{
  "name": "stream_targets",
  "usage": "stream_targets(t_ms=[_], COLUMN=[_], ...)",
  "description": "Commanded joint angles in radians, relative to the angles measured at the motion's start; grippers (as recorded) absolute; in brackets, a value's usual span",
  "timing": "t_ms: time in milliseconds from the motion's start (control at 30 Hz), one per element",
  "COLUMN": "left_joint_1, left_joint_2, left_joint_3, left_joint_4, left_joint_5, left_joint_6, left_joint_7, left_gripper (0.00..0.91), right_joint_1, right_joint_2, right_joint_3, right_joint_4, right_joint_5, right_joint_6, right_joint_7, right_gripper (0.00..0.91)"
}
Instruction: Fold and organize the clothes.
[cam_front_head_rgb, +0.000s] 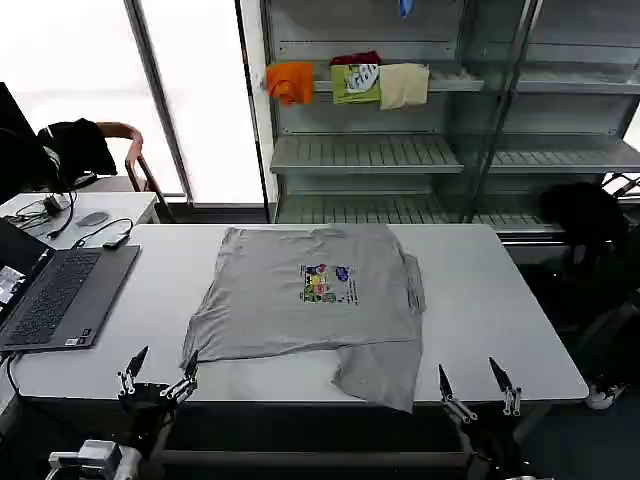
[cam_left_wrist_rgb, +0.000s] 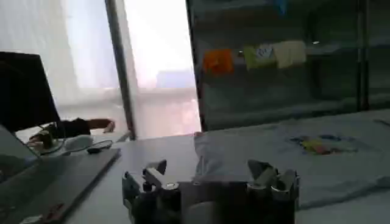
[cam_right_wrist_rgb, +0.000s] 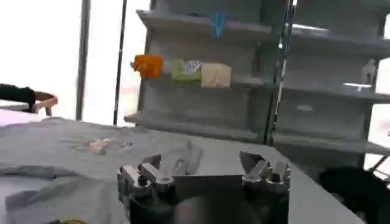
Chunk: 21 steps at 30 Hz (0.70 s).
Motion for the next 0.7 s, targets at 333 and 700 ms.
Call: stream_targets(t_ms=[333, 700], left_joint_1=[-0.081, -0.159], left_joint_2=[0.076, 0.096], left_joint_3=[-0.034, -0.014], left_joint_4=[-0.019, 0.079], left_joint_5=[-0.227, -0.285], left_joint_6=[0.344, 0.361], left_joint_7=[0.02, 0.065], left_gripper=[0.907, 0.907], right_joint_1=[0.101, 0.193], right_joint_2=[0.005, 0.044], right_joint_3=[-0.134, -0.201], right_joint_4=[0.027, 0.001], right_joint_5=[0.085, 0.086], right_joint_6=[-0.339, -0.39], right_joint_7=[0.03, 0.083], right_gripper=[0.907, 0.907])
